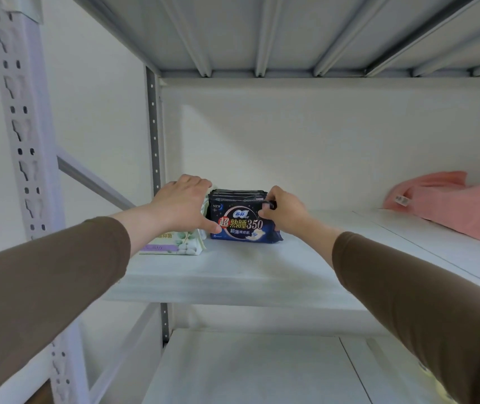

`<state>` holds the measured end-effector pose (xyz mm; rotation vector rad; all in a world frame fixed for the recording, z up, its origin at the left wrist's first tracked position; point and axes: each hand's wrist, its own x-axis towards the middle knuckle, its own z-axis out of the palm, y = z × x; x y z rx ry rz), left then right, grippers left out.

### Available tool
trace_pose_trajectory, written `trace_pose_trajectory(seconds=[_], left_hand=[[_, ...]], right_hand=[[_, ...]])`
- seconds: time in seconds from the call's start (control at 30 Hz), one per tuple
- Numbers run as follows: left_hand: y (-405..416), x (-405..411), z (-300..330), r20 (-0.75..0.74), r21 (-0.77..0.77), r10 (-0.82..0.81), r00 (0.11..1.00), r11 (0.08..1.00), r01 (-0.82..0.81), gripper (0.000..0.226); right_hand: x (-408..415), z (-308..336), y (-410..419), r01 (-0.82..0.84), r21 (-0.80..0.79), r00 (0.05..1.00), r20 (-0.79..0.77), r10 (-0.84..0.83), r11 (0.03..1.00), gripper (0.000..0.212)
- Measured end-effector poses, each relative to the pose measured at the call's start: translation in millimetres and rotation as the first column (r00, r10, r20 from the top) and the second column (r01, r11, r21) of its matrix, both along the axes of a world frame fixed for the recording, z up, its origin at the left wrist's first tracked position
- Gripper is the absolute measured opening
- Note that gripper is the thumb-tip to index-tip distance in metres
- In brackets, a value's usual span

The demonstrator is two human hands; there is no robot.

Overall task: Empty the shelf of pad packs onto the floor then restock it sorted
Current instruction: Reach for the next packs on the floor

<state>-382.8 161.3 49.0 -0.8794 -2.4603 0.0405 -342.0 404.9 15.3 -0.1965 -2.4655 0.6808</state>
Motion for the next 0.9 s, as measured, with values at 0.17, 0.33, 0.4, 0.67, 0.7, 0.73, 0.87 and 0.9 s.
trace_pose_trajectory(seconds=[0.17,0.33,0.4,0.67,0.7,0.73,0.87,0.9], left_hand=[[11,-8,1,0.017,0.011,0.012,1.0,1.0,-0.012,0.107],[23,-14,2,0.011,0.009,0.007,1.0,1.0,-0.008,0.102],[27,-17,1,0.009,0.004,0.009,1.0,1.0,-0.009,0.102],[32,-24,-7,0.011,-0.01,-0.005,1.0,1.0,0.005,0.1],[32,-24,-8,0.01,-0.011,-0.005,1.0,1.0,0.005,0.1],[32,-23,-8,0.009,-0.013,-0.006,1.0,1.0,0.006,0.1],[30,-21,-8,0.011,-0.006,-0.012,1.0,1.0,0.012,0.098],[30,-20,-7,0.012,-0.004,-0.013,1.0,1.0,0.013,0.098]], right_hand=[[-17,-3,8,0.019,0.02,0.999,-0.037,-0.018,1.0,0.025],[-27,-3,8,0.034,-0.022,0.998,-0.056,-0.035,0.999,0.036],[-29,-4,8,0.056,-0.051,0.997,-0.051,-0.059,0.997,0.04],[-25,1,13,0.01,-0.186,1.0,0.012,-0.008,0.982,0.036],[-23,2,12,0.015,-0.184,1.0,0.016,-0.012,0.983,0.035],[-23,2,11,0.021,-0.173,1.0,0.018,-0.018,0.985,0.035],[-21,2,7,0.05,-0.118,0.999,0.009,-0.049,0.992,0.034],[-20,3,7,0.06,-0.092,0.998,0.009,-0.059,0.994,0.035]])
